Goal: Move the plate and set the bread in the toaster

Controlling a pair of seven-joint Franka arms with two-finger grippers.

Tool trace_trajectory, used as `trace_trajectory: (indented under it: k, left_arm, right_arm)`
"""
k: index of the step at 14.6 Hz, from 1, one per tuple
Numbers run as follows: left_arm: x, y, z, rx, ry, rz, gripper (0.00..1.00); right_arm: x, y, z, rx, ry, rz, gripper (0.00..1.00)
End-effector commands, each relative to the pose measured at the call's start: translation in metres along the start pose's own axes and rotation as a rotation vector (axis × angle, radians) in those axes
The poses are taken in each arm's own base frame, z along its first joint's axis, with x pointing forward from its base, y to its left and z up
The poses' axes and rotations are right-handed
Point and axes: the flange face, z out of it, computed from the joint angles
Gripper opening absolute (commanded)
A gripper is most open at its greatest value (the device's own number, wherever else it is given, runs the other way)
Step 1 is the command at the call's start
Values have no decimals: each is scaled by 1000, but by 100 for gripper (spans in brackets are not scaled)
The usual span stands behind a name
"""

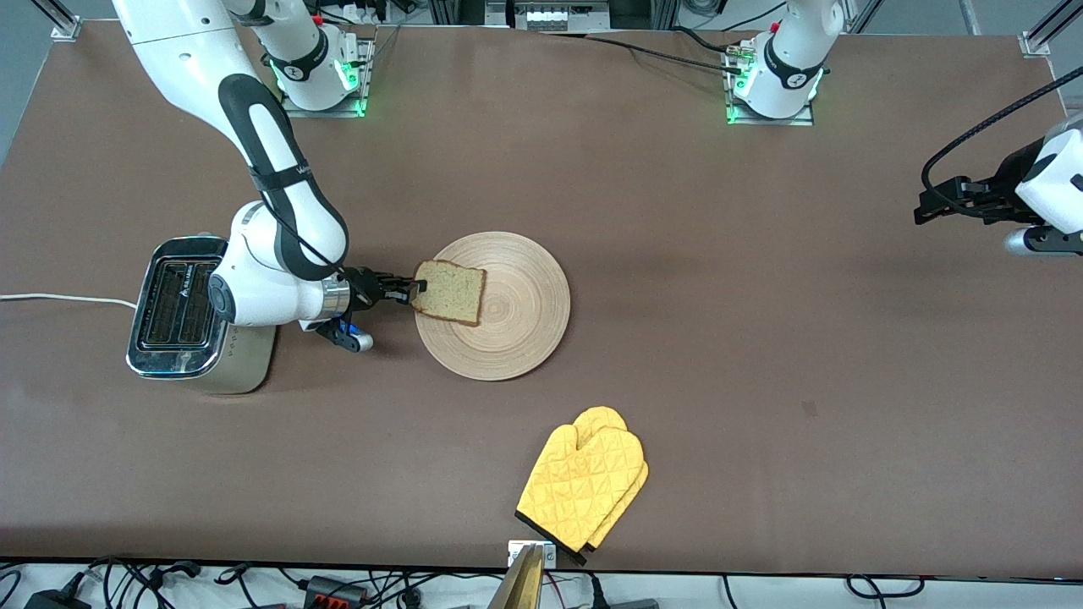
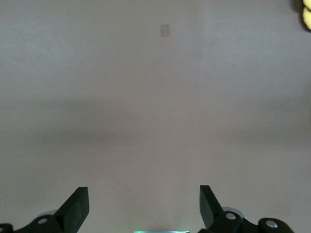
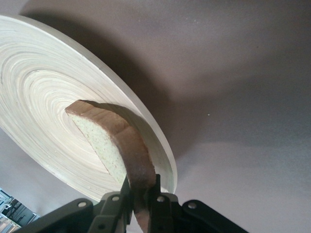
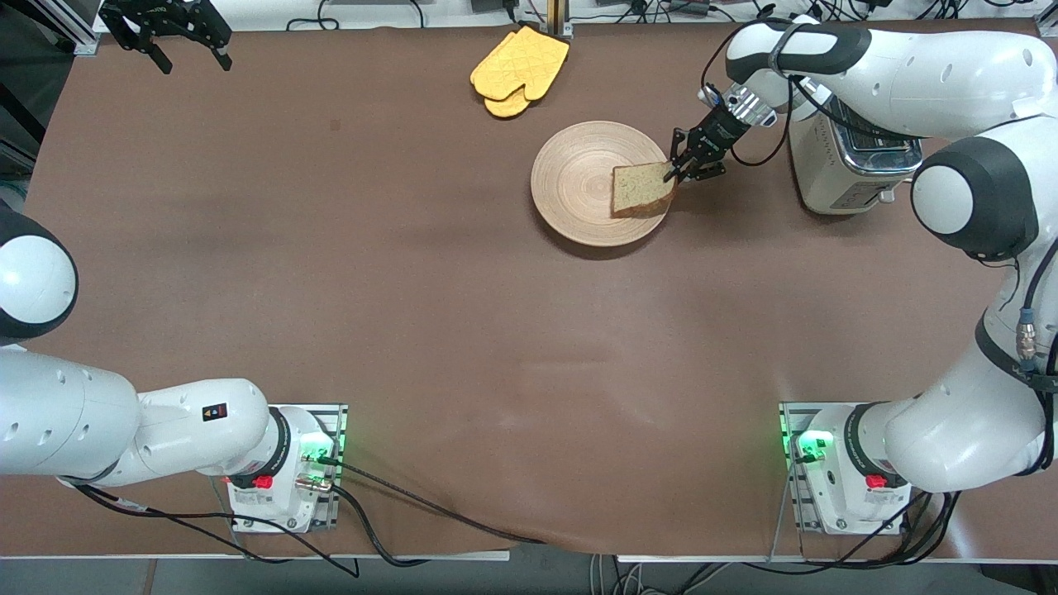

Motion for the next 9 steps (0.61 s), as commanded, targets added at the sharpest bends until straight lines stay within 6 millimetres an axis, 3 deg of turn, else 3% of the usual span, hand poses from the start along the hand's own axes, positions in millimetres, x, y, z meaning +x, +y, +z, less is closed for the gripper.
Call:
trace_trajectory:
  k: [1,3,5,9]
  left_arm:
    - [6,5,-5,27,5,30,100]
    - [5,4,-5,25,2,22,100]
    - [3,5,-5,26,-4,13,100]
    - [1,4,-8,55,1,-22,100]
  right_arm:
    - [-5,-3,-18,-12,11,-42,7]
    - [-13,-14,-48,-80,63,-102,0]
    - [-17,-19,-90,-167,98,-158,0]
    - [-26,-39,-194,-350,130,-225,0]
